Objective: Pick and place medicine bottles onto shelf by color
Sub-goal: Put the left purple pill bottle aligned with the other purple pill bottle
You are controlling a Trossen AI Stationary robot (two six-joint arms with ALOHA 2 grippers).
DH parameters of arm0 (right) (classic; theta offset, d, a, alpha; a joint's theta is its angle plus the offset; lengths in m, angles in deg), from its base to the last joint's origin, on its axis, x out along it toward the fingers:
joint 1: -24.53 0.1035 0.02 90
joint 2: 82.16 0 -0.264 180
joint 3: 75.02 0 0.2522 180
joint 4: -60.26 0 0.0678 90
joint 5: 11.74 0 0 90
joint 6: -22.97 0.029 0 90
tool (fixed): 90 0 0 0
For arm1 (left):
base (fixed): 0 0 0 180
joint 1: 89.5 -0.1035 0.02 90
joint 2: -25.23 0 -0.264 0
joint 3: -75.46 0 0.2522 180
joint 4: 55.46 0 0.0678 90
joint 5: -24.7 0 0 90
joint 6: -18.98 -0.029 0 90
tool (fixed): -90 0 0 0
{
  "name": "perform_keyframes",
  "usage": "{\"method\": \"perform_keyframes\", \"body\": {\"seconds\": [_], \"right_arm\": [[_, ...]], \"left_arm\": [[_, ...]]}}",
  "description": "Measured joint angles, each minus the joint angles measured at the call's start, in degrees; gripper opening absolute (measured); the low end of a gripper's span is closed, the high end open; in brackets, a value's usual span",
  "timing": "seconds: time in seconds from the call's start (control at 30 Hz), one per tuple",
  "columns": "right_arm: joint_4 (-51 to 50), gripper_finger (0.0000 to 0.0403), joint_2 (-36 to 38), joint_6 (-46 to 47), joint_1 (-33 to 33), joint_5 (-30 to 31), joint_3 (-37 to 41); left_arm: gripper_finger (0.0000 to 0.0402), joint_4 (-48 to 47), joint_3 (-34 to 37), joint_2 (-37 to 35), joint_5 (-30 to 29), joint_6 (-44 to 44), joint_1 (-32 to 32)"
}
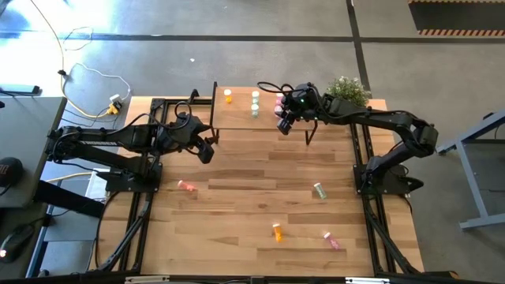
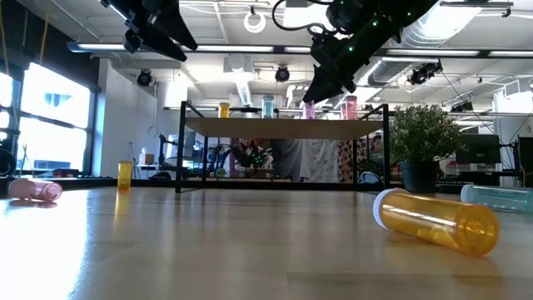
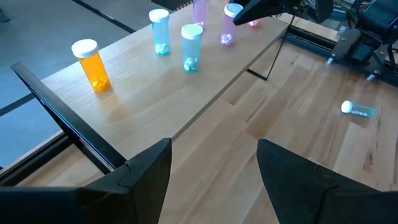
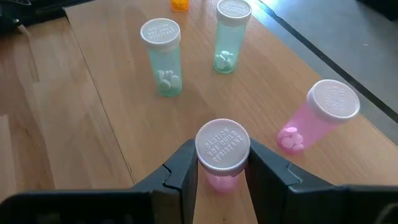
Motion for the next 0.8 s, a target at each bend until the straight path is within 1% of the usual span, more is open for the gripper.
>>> {"method": "perform_keyframes", "body": {"seconds": [0.13,0.43,0.57,0.8], "right_arm": [[-0.04,0.0104,0.00,0.00,0.02,0.26,0.00],[-0.46,0.0143,-0.07,0.00,0.00,1.72,0.02],[-0.29,0.0146,-0.07,-0.02,0.00,3.18,0.02],[0.37,0.0146,1.09,0.00,0.02,2.97,0.02]], "left_arm": [[0.0227,0.00,0.00,0.00,0.00,0.00,0.00],[0.0227,0.00,0.00,0.00,0.51,0.00,0.02],[0.0227,0.00,0.00,0.00,0.52,0.00,0.02],[0.0227,-1.00,0.00,0.00,0.08,0.07,0.00]]}}
